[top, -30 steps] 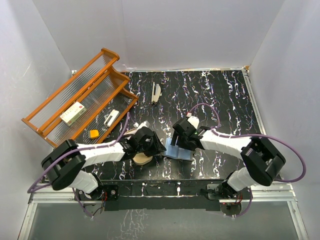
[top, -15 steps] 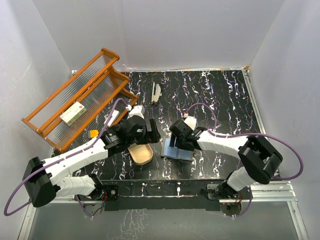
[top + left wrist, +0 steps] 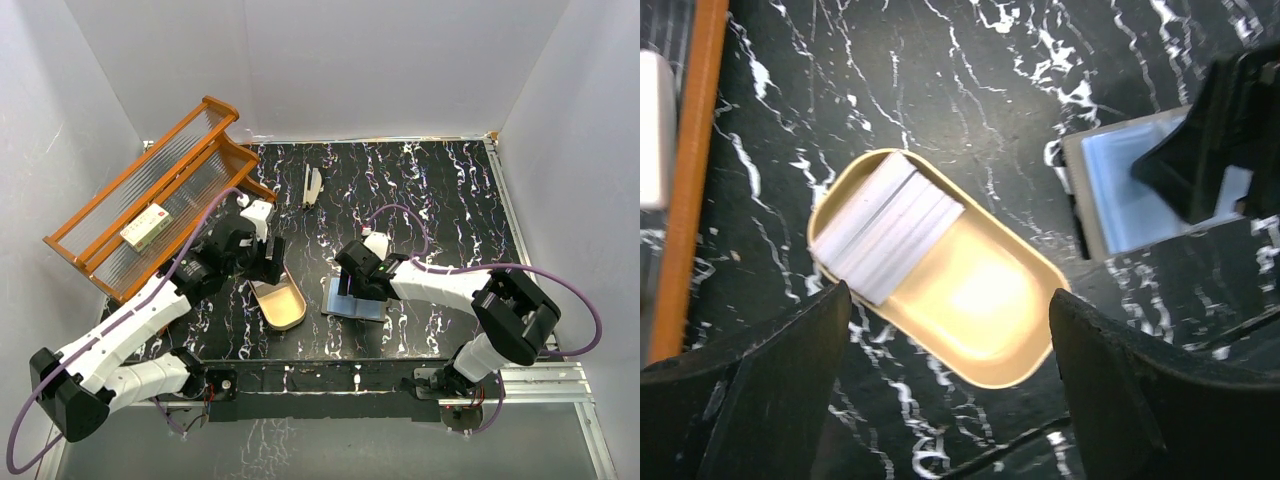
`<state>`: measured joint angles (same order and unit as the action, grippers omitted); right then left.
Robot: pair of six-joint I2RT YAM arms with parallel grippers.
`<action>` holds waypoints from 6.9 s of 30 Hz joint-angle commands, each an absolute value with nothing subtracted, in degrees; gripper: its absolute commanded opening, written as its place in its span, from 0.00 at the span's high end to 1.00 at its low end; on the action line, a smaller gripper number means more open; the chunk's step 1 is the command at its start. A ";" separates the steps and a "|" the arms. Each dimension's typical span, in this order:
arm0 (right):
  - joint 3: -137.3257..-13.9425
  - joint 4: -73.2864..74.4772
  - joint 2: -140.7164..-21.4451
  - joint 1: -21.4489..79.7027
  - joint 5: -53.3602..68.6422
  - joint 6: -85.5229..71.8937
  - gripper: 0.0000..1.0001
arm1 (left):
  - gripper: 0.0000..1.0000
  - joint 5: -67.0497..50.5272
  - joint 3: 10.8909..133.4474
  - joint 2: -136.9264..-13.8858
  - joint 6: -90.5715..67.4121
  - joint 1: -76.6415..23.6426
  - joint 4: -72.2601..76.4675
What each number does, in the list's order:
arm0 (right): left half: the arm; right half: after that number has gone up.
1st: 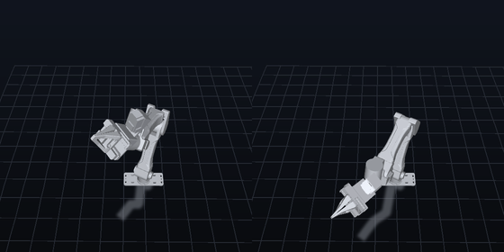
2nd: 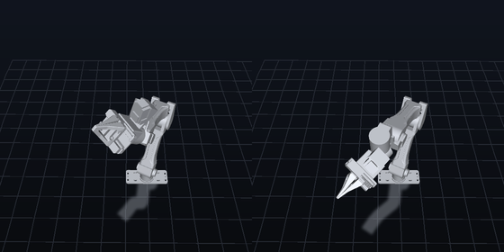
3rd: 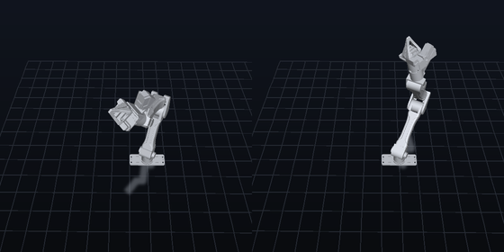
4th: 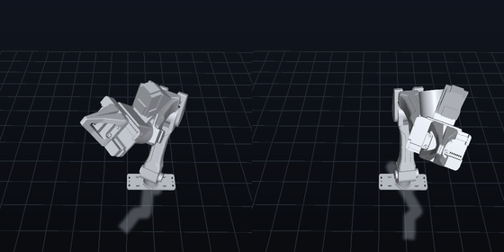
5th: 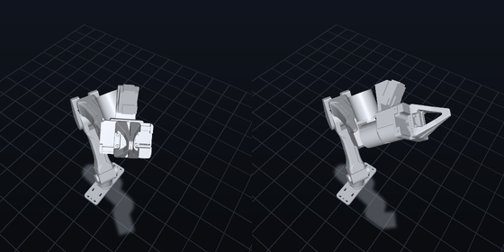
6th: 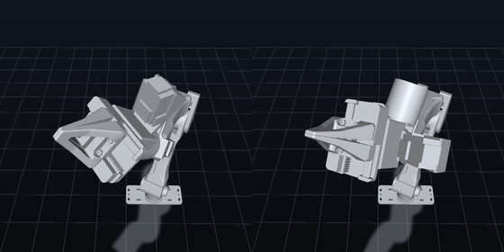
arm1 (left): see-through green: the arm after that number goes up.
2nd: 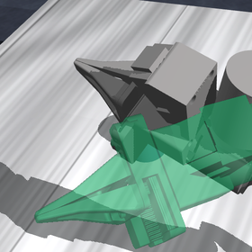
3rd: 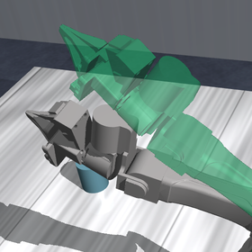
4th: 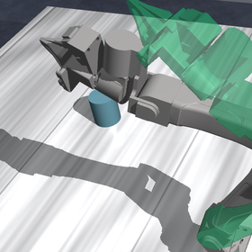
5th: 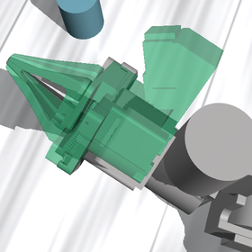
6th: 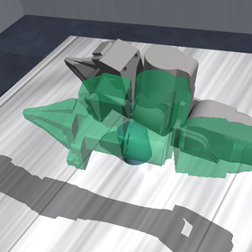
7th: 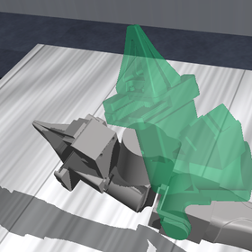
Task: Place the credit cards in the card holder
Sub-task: Open the card holder at the center of the board, then adjust the storage box at the center of the board.
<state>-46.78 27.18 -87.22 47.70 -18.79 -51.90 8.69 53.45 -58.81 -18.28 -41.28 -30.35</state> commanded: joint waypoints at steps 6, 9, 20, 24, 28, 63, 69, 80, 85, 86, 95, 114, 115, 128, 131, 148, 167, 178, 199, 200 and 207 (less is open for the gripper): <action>-44.13 27.20 -90.39 47.46 -18.33 -51.24 0.36 | 0.24 -0.56 52.65 -61.91 7.45 -38.95 -31.29; -44.08 26.48 -90.32 47.46 -17.39 -50.31 0.36 | 0.23 -0.12 52.25 -65.19 10.44 -38.94 -30.62; -43.75 24.91 -91.25 47.47 -16.81 -50.48 0.36 | 0.24 4.57 47.43 -70.76 11.34 -38.94 -21.22; -43.24 24.80 -91.61 47.41 -17.31 -50.10 0.35 | 0.25 6.30 46.32 -69.90 12.64 -38.89 -19.32; -43.71 24.65 -91.81 47.46 -16.57 -50.11 0.35 | 0.24 6.77 44.32 -69.50 14.19 -38.94 -18.04; -43.09 22.63 -91.06 47.46 -16.10 -49.13 0.35 | 0.37 16.25 42.98 -74.81 16.04 -38.94 -16.81; -42.70 22.41 -90.98 47.46 -15.83 -49.35 0.35 | 0.39 18.57 43.26 -73.54 15.31 -38.94 -16.57; -43.72 23.21 -91.31 47.46 -15.59 -49.13 0.35 | 0.34 20.68 43.29 -73.71 15.34 -38.93 -16.60; -43.34 23.17 -90.89 47.46 -15.57 -49.15 0.35 | 0.32 21.76 43.21 -73.61 15.30 -38.91 -16.44; -43.25 23.20 -90.89 47.46 -15.56 -49.13 0.35 | 0.32 21.71 43.29 -73.61 15.34 -38.93 -16.37; -43.51 23.14 -91.27 47.46 -15.28 -49.21 0.35 | 0.34 21.55 43.59 -73.58 15.35 -38.94 -16.75; -44.02 23.74 -91.86 47.46 -15.41 -49.21 0.34 | 0.46 20.24 44.10 -73.83 15.72 -38.94 -17.62; -44.10 23.79 -91.89 47.45 -15.42 -49.19 0.34 | 0.47 20.22 44.03 -73.85 15.73 -38.92 -17.73; -44.98 24.45 -91.98 47.46 -15.39 -49.16 0.34 | 0.61 20.09 44.34 -74.25 16.00 -38.93 -18.02; -45.00 24.45 -91.97 47.46 -15.43 -49.16 0.34 | 0.65 20.17 44.52 -74.28 16.01 -38.94 -18.26; -44.74 24.61 -90.82 47.46 -15.42 -49.20 0.34 | 0.44 15.90 44.37 -76.24 16.79 -38.93 -18.87; -44.38 24.61 -89.38 47.46 -15.57 -49.18 0.34 | 0.69 23.89 47.99 -78.66 17.59 -39.19 -20.26; -45.32 25.03 -89.59 47.42 -15.13 -49.21 0.34 | 0.58 23.50 49.34 -74.52 9.65 -39.18 -21.51; -45.67 23.68 -84.82 47.45 -10.80 -46.46 0.34 | 0.44 25.45 43.17 -65.33 -36.69 -39.02 -34.09; -45.77 23.49 -84.44 47.44 -10.34 -46.01 0.34 | 0.44 25.36 42.70 -65.72 -36.93 -39.02 -33.64; -45.62 22.90 -81.55 47.46 -9.19 -43.59 0.34 | 0.47 23.30 40.46 -69.06 -36.87 -39.02 -28.25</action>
